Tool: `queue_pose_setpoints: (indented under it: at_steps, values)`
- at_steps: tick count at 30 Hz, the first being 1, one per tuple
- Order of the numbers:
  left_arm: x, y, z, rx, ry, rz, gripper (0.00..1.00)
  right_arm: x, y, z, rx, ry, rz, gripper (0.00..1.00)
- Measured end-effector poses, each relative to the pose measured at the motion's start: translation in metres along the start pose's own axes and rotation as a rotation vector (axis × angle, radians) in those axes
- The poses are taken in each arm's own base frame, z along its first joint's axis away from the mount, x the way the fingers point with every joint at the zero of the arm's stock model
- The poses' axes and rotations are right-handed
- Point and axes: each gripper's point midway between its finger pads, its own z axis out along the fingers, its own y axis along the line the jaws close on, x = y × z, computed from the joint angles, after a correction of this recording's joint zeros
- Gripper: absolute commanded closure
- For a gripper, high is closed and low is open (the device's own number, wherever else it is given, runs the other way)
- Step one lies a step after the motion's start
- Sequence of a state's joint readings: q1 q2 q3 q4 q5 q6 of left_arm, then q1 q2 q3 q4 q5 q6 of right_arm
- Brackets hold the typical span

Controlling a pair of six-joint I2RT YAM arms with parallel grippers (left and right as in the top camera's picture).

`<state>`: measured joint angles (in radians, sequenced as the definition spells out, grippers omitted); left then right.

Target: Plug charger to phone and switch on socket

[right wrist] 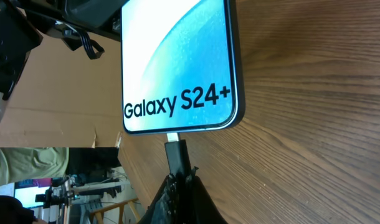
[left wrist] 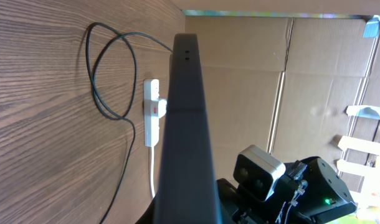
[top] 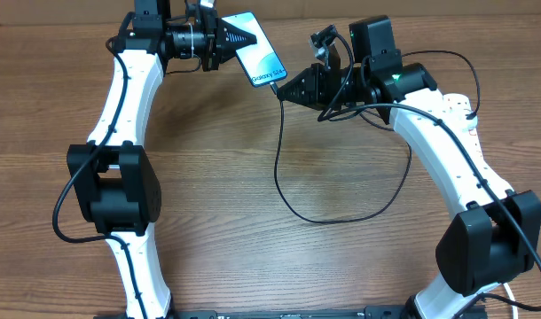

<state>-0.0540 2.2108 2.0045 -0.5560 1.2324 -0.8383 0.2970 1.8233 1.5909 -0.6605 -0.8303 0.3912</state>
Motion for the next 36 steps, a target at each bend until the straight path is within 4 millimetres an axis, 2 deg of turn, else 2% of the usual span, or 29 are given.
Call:
queue_pose_setpoints:
  at_steps: [7,16,24,31,36]
  values:
    - [0.003,-0.001,0.001,0.004,0.011,-0.005,0.96,-0.012,0.004,0.0,-0.01,-0.045,-0.025,0.96]
    - [0.02,-0.006,0.028,0.0,0.067,0.013,0.96,-0.02,0.007,-0.002,-0.016,-0.075,-0.03,0.96]
    - [0.02,-0.005,0.028,-0.004,0.062,0.014,0.96,-0.02,0.006,-0.002,-0.016,-0.075,-0.026,0.95]
    - [0.015,0.0,0.028,-0.03,0.035,0.046,0.96,-0.019,0.004,-0.002,-0.003,-0.072,-0.013,0.74]
    - [0.017,0.014,0.027,-0.088,0.022,0.057,0.94,-0.013,-0.005,-0.001,0.037,-0.059,0.018,0.63]
